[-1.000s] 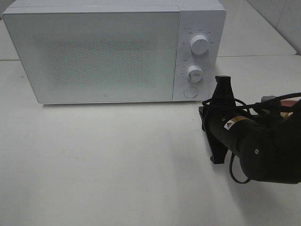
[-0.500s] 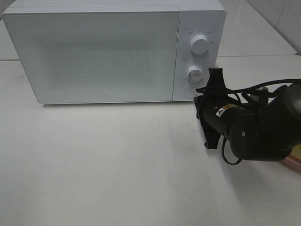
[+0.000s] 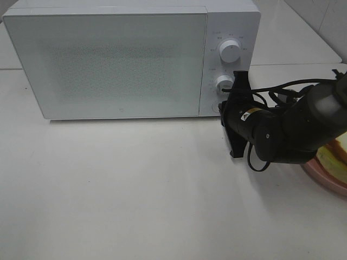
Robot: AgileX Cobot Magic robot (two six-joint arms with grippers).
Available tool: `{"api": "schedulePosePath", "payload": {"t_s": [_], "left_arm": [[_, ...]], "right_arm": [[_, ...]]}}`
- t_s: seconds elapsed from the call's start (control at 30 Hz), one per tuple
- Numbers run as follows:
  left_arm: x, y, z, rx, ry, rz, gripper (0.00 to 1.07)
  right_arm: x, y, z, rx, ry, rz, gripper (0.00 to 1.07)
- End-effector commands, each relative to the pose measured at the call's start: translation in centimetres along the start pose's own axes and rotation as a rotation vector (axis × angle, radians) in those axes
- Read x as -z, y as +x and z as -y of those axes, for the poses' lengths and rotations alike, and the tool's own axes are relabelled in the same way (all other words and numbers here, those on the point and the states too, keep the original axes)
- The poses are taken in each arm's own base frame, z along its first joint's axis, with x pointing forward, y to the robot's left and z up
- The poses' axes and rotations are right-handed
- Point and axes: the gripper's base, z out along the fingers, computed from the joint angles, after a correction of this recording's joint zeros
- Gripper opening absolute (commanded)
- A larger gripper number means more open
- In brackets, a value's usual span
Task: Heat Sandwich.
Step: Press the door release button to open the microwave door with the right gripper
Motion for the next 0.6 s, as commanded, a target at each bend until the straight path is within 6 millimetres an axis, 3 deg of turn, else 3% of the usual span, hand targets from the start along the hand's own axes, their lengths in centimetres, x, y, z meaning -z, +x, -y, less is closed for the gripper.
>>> {"api": "schedulePosePath", "payload": {"t_s": [0.03, 0.6], "left_arm": [[0.3, 0.2, 0.0, 0.0, 0.001, 0.027, 0.97], [0.3, 0.2, 0.0, 0.0, 0.001, 0.027, 0.97]], "right_arm": [[-0.4, 0.1, -0.1, -0.001, 0.003, -0.009, 0.0], [-2.1, -0.3, -0.8, -0.03, -0.095, 0.053, 0.0]]}}
